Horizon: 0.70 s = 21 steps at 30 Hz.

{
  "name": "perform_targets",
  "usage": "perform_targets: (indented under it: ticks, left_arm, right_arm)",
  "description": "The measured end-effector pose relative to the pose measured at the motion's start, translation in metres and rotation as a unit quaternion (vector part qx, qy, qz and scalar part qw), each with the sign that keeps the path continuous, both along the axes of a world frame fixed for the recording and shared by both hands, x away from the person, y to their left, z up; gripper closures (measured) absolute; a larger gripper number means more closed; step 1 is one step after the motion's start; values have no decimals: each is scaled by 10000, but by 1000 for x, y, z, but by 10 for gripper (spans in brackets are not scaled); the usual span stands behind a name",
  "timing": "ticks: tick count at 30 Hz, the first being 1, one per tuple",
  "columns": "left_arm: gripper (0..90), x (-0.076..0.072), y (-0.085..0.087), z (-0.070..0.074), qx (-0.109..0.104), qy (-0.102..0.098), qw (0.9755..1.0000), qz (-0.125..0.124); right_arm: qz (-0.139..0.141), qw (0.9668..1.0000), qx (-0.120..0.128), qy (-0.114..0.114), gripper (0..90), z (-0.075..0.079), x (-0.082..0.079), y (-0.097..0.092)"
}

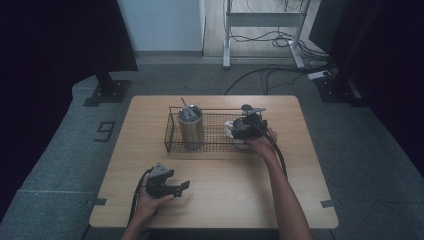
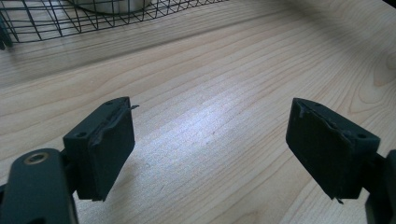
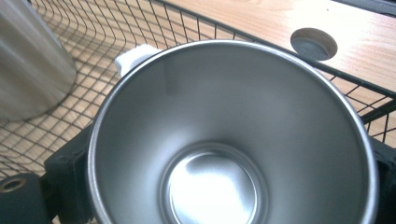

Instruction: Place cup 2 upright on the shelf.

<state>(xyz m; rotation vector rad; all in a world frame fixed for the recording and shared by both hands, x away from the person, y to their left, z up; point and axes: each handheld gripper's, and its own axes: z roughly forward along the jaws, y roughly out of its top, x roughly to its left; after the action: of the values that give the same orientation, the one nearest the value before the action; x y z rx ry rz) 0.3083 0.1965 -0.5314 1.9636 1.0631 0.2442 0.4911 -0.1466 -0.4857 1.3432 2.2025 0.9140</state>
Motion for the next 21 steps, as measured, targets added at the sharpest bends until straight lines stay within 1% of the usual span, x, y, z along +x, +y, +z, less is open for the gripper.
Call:
perform_targets:
  ticks: [3,8,11,12,13,14,16,18,21]
  left_arm:
    - [158,0,0,0,-2,-29,10000,28]
    - [158,0,1,1,-33,-43,10000,51]
    - [158,0,1,1,-23,-31,10000,34]
    - [158,0,1,1,-23,-31,10000,34]
    - [158,0,1,0,-20,-21,10000,25]
    - [158,0,1,0,-19,-21,10000,24]
    - [158,0,1,0,-25,-21,10000,27]
    - [158,0,1,1,-27,-23,10000,28]
    - [158,-1,0,1,-25,-23,10000,26]
  right_arm:
    - [8,9999,-156,49,41,1,-1,2]
    - [11,9998,-150,100,24,2,-1,0]
    - [11,9999,-14,105,14,3,-1,-2]
    - [11,9999,-14,105,14,3,-1,-2]
    - [36,9999,84,90,6,5,-2,-4]
    - [52,9999,125,62,0,7,-3,-5]
    - [55,9998,196,-45,0,10,-4,-6]
    - [63,9993,327,-158,0,15,-7,-7]
    - [70,9987,433,-269,0,21,-11,-9]
